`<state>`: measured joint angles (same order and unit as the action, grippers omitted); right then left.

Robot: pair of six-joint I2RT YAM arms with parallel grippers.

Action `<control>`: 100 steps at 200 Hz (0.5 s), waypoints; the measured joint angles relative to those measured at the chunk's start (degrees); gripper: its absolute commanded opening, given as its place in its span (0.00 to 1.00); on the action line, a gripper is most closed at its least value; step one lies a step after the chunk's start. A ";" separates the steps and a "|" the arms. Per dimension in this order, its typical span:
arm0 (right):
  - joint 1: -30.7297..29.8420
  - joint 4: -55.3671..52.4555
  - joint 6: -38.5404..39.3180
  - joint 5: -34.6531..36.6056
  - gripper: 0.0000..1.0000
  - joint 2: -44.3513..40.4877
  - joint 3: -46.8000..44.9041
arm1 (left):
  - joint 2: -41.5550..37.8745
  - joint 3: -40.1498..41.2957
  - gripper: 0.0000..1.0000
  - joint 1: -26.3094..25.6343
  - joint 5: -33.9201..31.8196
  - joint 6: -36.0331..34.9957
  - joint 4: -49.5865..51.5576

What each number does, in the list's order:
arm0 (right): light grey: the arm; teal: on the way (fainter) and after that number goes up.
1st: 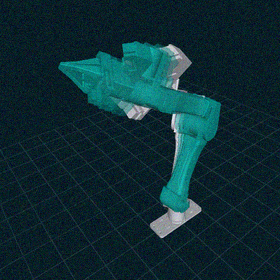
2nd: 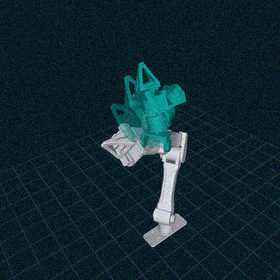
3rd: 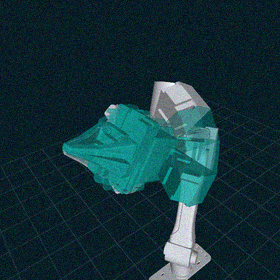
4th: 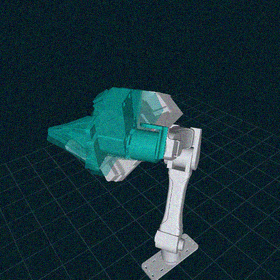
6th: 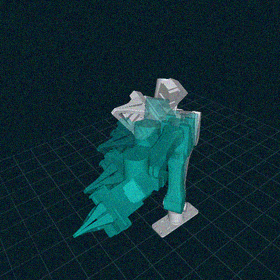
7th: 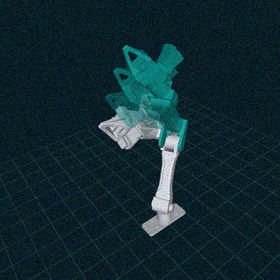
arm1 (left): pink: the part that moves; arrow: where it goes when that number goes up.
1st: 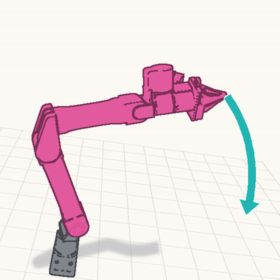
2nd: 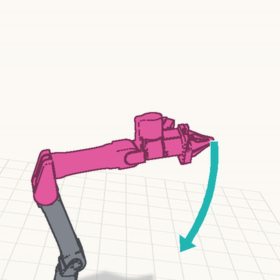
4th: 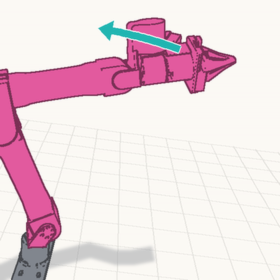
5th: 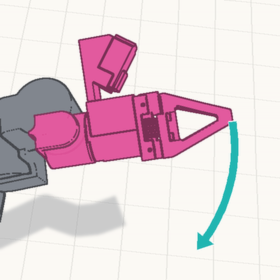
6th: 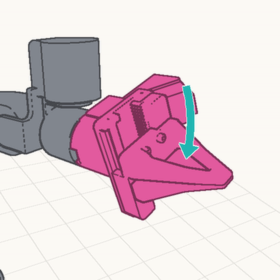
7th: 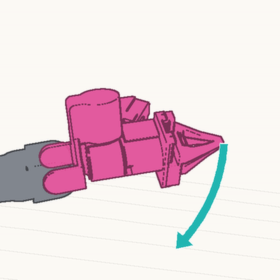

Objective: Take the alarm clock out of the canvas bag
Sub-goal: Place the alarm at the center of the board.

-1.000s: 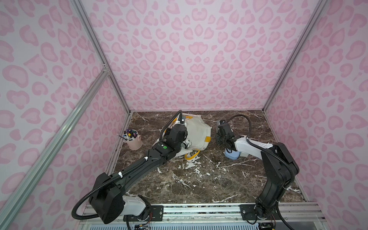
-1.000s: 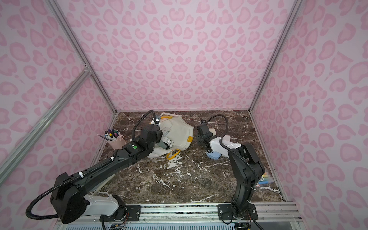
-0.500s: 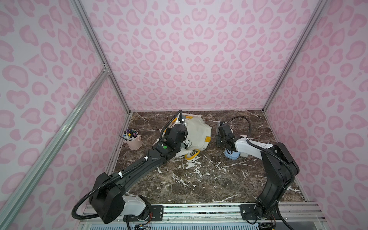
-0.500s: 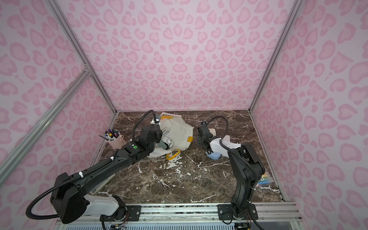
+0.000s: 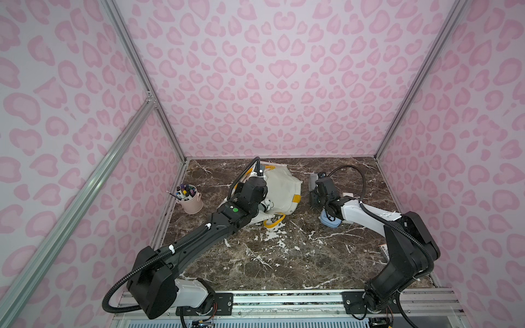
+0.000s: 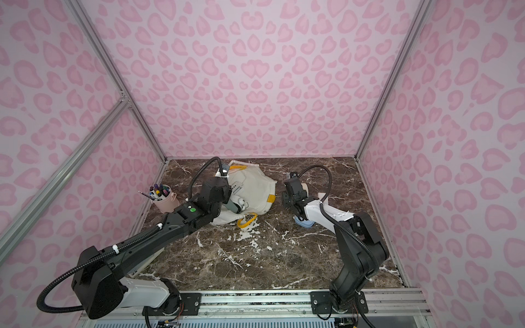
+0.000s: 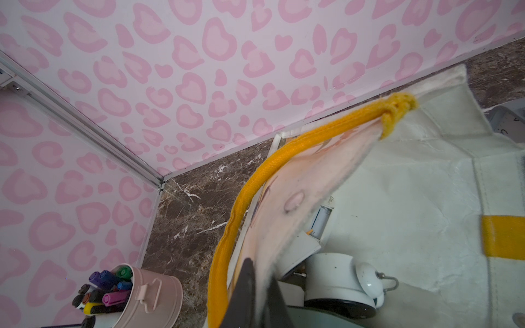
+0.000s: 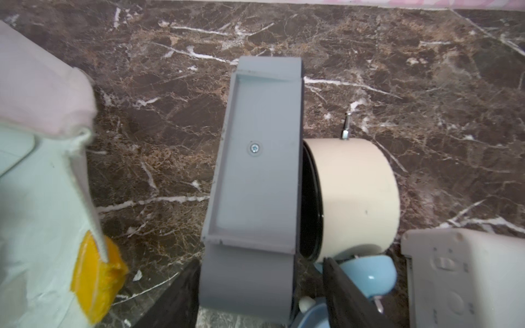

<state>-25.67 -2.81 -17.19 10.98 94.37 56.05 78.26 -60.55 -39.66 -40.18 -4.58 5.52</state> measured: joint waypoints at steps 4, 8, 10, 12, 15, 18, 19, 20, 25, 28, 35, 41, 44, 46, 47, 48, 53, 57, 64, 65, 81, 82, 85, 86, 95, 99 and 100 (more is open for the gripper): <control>-0.09 0.07 -0.13 -0.02 0.68 -0.48 -0.22 | 0.00 0.00 0.03 0.00 0.04 0.00 0.00; -0.11 0.09 -0.20 -0.02 0.68 -1.03 -0.48 | 0.00 0.00 0.03 0.00 0.11 0.00 0.00; -0.15 0.11 -0.20 -0.04 0.68 -1.31 -0.61 | 0.00 -0.02 0.03 0.00 0.13 0.00 0.00; -0.20 0.09 -0.22 -0.04 0.68 -1.55 -0.70 | 0.00 -0.02 0.03 0.00 0.13 0.00 0.00; -0.26 0.11 -0.26 -0.02 0.68 -1.88 -0.85 | 0.00 -0.07 0.03 0.00 0.15 0.00 0.00; -0.37 0.24 -0.39 -0.09 0.68 -2.32 -1.05 | 0.02 -0.09 0.03 0.00 0.15 0.00 0.00; -0.39 0.28 -0.42 -0.09 0.68 -2.40 -1.09 | 0.02 -0.11 0.03 0.00 0.17 0.00 0.00; -0.42 0.31 -0.42 -0.11 0.68 -2.49 -1.14 | 0.04 -0.11 0.03 0.00 0.17 0.00 0.00; -0.63 0.39 -0.61 -0.20 0.68 -3.17 -1.44 | 0.07 -0.22 0.03 -0.04 0.17 0.02 0.02; -0.74 0.42 -0.63 -0.44 0.68 -3.52 -1.57 | 0.11 -0.31 0.03 -0.04 0.17 0.02 0.00; -1.07 0.66 -0.76 -1.03 0.68 -4.37 -1.97 | 0.22 -0.44 0.03 -0.04 0.24 0.02 0.00; -1.40 1.05 -0.85 -1.57 0.67 -5.01 -2.29 | 0.31 -0.55 0.03 -0.04 0.35 0.02 0.00; -1.60 1.31 -1.03 -1.86 0.67 -5.33 -2.47 | 0.33 -0.57 0.03 -0.04 0.35 0.02 0.00; -1.75 1.46 -1.11 -2.12 0.67 -5.53 -2.60 | 0.35 -0.59 0.03 -0.04 0.35 0.02 0.00; -1.81 1.51 -1.14 -2.23 0.66 -5.62 -2.62 | 0.35 -0.61 0.03 -0.04 0.35 0.02 0.00; -1.95 1.64 -1.14 -2.34 0.66 -5.75 -2.69 | 0.35 -0.63 0.03 -0.04 0.35 0.02 0.02; -2.40 2.03 -1.16 -2.73 0.66 -6.25 -2.95 | 0.39 -0.70 0.03 -0.04 0.35 0.02 0.02; -2.84 2.34 -1.14 -3.28 0.66 -6.64 -3.10 | 0.46 -0.76 0.03 -0.04 0.37 0.02 0.02; -3.67 2.73 -1.14 -4.13 0.66 -7.26 -3.28 | 0.59 -0.92 0.03 -0.04 0.37 0.02 0.02; -3.74 2.78 -1.14 -4.24 0.65 -7.30 -3.28 | 0.59 -0.94 0.03 -0.04 0.37 0.02 0.02; -5.90 3.93 -0.68 -7.28 0.65 -8.31 -3.34 | 0.92 -1.31 0.03 -0.04 0.52 0.02 0.02; -5.99 4.00 -0.61 -7.41 0.65 -8.33 -3.34 | 0.94 -1.33 0.03 -0.04 0.52 0.02 0.02; -6.45 4.39 -0.37 -8.11 0.65 -8.46 -3.34 | 0.98 -1.40 0.03 -0.04 0.55 0.02 0.02; -6.54 4.46 -0.33 -8.22 0.65 -8.48 -3.34 | 1.01 -1.42 0.03 -0.04 0.57 0.02 0.00; -7.80 5.38 -0.09 -9.99 0.64 -8.66 -3.34 | 1.18 -1.62 0.03 -0.04 0.61 0.00 0.00; -8.35 5.68 0.04 -10.91 0.64 -8.66 -3.30 | 1.29 -1.73 0.03 -0.04 0.61 0.00 -0.02; -8.46 5.70 0.04 -11.06 0.64 -8.66 -3.28 | 1.36 -1.77 0.03 -0.04 0.61 0.00 -0.02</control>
<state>-34.13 2.90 -17.15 -0.08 85.71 52.77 79.61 -62.33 -39.70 -39.57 -4.58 5.50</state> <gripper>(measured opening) 0.644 0.090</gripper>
